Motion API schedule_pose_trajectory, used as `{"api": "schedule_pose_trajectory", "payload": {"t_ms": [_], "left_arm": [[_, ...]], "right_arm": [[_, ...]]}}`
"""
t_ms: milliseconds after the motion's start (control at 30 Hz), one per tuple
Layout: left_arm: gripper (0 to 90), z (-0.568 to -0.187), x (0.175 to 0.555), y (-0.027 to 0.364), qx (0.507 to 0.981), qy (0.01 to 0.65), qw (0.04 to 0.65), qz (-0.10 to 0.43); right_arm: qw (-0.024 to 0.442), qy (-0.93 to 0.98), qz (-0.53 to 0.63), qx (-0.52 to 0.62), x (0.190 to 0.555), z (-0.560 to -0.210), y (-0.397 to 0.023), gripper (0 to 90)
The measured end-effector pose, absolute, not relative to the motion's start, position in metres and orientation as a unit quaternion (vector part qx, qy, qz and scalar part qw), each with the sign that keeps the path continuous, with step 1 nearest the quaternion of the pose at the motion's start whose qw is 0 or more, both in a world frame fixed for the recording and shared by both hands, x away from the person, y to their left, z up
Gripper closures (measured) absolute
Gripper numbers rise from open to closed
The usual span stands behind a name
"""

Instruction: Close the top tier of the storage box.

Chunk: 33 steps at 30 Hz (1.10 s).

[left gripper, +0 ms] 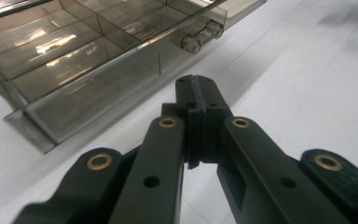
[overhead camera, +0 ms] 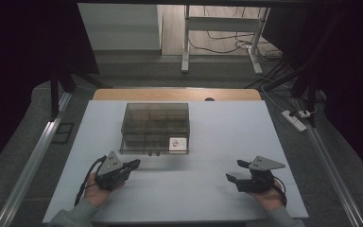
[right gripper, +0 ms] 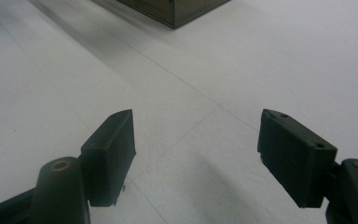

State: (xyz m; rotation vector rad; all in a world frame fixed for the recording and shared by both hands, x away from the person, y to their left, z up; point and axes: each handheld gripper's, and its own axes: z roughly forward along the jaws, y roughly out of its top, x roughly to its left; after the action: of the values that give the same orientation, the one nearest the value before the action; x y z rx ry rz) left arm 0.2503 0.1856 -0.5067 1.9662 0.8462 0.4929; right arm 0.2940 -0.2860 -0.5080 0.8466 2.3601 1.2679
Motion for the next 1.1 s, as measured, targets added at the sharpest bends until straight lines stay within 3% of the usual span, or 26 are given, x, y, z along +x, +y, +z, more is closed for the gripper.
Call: {"api": "schedule_pose_trajectory", "payload": {"t_ms": [1100], "left_arm": [[88.3,-0.501,0.272,0.165,0.797,0.338,0.449,0.221]], "right_arm": [[0.161,0.835,0.432,0.302,0.295,-0.511,-0.284,27.2]]}}
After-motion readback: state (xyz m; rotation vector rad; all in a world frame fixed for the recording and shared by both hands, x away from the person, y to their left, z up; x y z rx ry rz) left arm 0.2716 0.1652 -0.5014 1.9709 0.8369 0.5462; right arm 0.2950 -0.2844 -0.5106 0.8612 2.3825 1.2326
